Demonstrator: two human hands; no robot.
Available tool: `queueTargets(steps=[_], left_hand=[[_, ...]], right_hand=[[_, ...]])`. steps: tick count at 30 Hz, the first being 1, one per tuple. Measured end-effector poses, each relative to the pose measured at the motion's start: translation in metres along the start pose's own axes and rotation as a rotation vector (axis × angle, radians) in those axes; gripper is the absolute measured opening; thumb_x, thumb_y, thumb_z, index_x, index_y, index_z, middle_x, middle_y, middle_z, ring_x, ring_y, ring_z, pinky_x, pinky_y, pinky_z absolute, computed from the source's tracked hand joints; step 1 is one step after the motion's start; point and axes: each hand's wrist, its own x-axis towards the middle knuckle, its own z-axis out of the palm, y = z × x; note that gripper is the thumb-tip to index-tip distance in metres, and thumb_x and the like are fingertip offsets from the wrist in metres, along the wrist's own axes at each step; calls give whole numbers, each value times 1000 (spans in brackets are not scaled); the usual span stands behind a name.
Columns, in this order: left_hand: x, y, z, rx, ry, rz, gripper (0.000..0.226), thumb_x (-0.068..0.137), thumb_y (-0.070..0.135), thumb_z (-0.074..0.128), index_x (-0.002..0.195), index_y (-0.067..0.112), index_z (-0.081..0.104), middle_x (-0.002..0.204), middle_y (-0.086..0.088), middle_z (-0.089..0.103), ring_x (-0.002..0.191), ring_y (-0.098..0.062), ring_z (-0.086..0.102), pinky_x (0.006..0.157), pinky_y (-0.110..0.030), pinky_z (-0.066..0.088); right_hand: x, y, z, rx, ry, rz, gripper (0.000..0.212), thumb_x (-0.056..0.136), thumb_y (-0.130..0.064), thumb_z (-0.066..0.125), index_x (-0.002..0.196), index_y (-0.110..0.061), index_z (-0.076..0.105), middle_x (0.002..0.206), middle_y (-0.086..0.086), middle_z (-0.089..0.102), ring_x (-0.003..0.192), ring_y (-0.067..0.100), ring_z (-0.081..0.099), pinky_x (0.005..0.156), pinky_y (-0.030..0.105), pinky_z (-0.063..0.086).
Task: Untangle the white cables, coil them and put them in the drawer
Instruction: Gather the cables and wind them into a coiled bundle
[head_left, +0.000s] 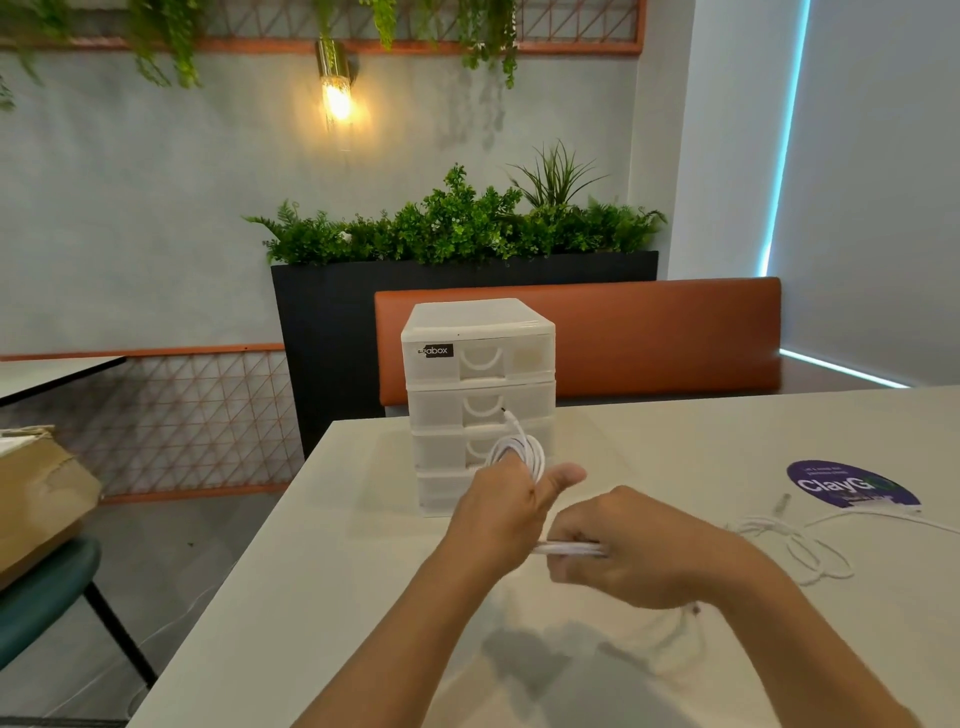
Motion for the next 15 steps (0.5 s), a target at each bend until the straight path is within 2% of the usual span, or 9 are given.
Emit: queueTargets(steps=[2,4,6,8,12,15], left_hand=[[-2,-1,1,-83,-46,-25,57,70,70,17,68,19,40,65,2,48,59,-10,46,60,-26,39],[-5,1,1,-262,-121,-82,66,75,70,10,76,19,52,67,3,54,64,-9,53,64,-26,45],[-6,4,0,-484,-224,-124,78,74,73,5,75,18,60,61,2,57,63,-12,57,72,-32,52],[-8,6,0,-678,-295,-121,80,70,75,3,63,16,57,55,0,51,57,-13,52,75,-35,53],[-10,10,-2,-766,-374,-99,85,77,69,-8,79,8,51,55,-1,46,53,-12,48,66,-24,51],[-10,12,-3,-842,-429,-96,81,73,74,-1,71,8,45,52,0,47,50,-11,48,64,-23,52]], right_hand=[[-6,2,-13,41,21,-10,17,92,-37,53,88,-25,64,72,-16,57,66,-2,51,59,13,37],[-9,2,-24,100,47,-28,18,93,-33,53,76,-34,60,63,-25,56,68,-14,51,60,7,38],[-7,4,-29,161,90,-46,25,94,-30,52,71,-39,57,63,-31,57,74,-18,52,64,3,39],[-3,7,-30,221,145,-35,25,93,-31,52,70,-37,59,70,-26,60,76,-15,54,67,2,41],[5,11,-29,271,232,-11,24,92,-36,51,71,-32,61,74,-18,62,74,-3,58,69,10,44],[11,13,-27,304,302,7,26,91,-39,51,68,-31,61,72,-15,62,72,1,58,68,15,45]])
